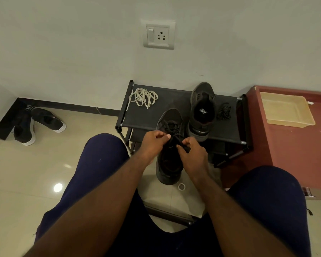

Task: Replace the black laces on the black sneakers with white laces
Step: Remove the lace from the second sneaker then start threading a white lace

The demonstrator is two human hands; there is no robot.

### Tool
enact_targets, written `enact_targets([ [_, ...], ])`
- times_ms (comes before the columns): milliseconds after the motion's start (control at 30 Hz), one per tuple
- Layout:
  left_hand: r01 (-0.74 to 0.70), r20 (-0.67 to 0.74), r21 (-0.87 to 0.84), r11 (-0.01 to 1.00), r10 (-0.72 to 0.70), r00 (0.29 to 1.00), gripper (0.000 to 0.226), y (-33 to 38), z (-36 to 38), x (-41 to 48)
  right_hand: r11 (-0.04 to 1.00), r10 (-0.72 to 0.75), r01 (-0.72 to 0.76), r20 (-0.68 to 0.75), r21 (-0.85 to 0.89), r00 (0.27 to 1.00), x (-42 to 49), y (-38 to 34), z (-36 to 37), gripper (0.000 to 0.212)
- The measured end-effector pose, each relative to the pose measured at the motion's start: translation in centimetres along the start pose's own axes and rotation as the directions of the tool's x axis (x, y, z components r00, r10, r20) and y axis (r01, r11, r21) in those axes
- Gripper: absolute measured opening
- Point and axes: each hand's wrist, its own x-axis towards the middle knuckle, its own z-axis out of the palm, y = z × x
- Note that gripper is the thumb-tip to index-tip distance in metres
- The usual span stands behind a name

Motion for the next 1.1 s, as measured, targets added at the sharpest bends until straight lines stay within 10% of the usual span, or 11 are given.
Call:
enact_targets([
  [167, -0.019, -0.042, 0.037, 0.999, 0.021, 0.999, 0.011, -0.3, 0.1, 0.5, 1.000, 0.001, -0.001, 0.007, -0.009, 1.000, -0.1, 0.0, 0.0, 0.016],
  [400, 0.101, -0.107, -0.371, 0.923, -0.151, 0.983, 0.007, 1.1, -1.0, 0.8, 1.000, 0.009, -0.009, -0.016, 0.019, 1.000, 0.2, 0.0, 0.1, 0.015],
  [633, 0.062, -0.083, -0.088, 0.994, -0.069, 0.994, 0.041, 0.8, -1.1, -0.2, 1.000, 0.010, -0.009, -0.031, 0.010, 0.999, 0.1, 0.1, 0.3, 0.013],
  [800, 0.134, -0.083, -0.116, 0.984, -0.144, 0.986, 0.025, 0.6, -0.4, 0.3, 1.000, 0.017, -0.017, -0.023, 0.003, 1.000, 0.1, 0.1, 0.4, 0.011],
  [1000, -0.075, -0.041, 0.177, 0.981, 0.083, 0.996, 0.024, 0.1, -0.1, 0.5, 1.000, 0.004, -0.004, -0.010, -0.019, 1.000, -0.1, 0.0, 0.3, 0.012],
  [1100, -0.053, -0.130, 0.014, 0.999, 0.054, 0.990, 0.018, 0.6, -0.2, 0.4, 1.000, 0.013, -0.013, 0.005, -0.019, 1.000, -0.1, -0.3, 0.1, 0.013],
])
